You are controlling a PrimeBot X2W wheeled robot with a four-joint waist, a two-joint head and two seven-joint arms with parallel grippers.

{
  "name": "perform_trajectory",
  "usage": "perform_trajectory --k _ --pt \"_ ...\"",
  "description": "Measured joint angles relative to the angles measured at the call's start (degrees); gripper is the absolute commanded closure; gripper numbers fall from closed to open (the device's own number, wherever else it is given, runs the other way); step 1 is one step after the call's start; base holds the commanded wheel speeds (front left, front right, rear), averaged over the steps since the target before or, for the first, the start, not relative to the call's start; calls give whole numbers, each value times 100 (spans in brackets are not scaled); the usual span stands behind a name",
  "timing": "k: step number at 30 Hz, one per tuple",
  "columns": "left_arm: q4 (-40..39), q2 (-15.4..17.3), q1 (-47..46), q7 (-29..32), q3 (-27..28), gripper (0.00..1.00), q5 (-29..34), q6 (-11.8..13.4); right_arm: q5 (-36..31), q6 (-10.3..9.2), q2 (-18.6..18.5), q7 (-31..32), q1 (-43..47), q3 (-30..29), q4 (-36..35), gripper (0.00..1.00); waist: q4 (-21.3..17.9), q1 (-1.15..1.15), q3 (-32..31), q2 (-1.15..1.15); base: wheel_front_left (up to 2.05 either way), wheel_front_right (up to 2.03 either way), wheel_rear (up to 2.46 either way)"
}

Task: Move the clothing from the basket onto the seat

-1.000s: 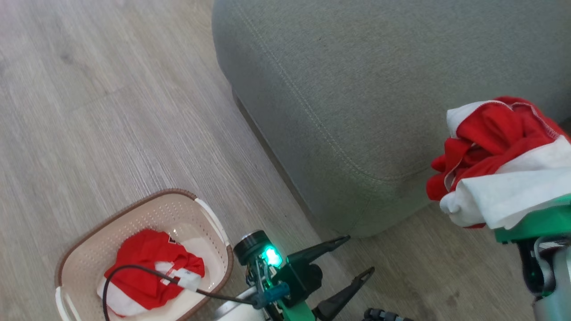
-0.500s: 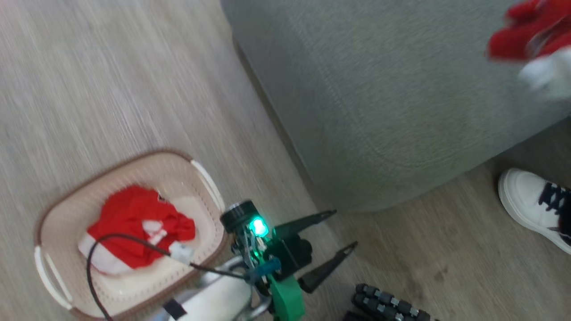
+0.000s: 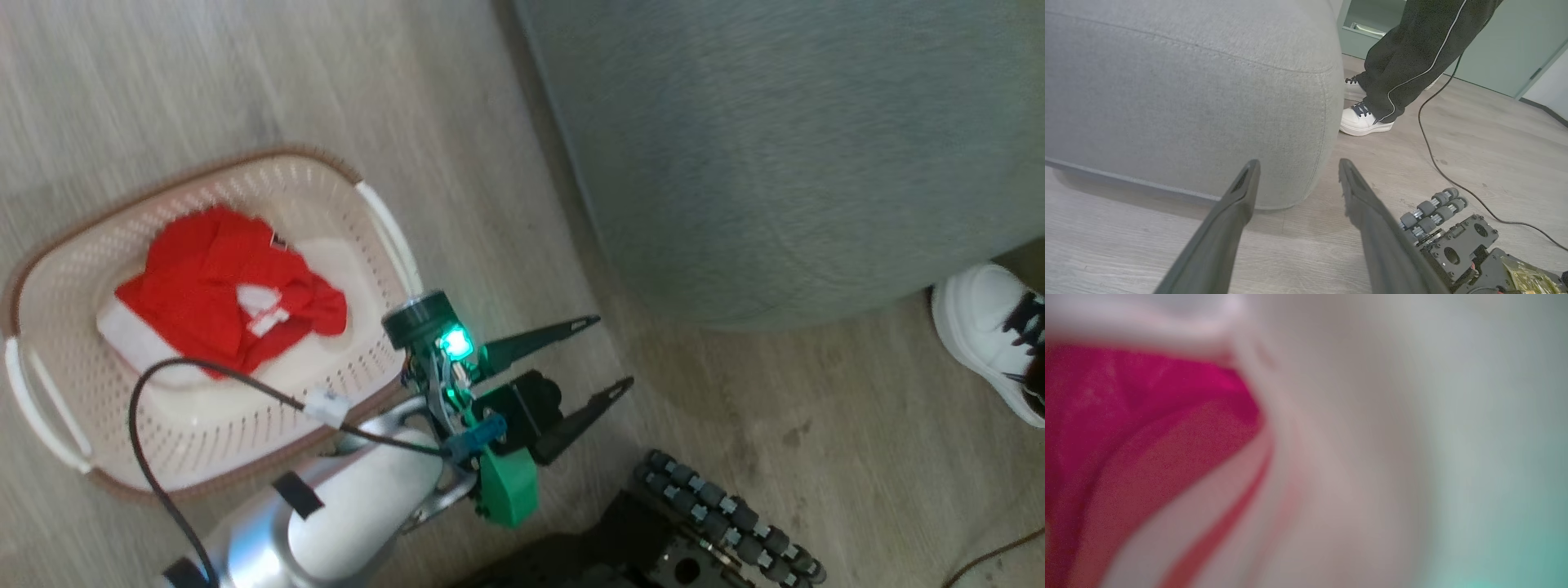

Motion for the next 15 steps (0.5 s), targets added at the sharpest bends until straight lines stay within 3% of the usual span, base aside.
perform_trajectory --k 6,15 --pt "20 37 -258 0 -170 0 249 0 156 0 -309 0 -583 300 1026 100 262 -1 367 0 0 0 0" --pt "-68 -70 -376 -1 -207 0 417 0 412 0 -533 0 -1438 1390 2527 100 718 -2 769 0 0 0 0"
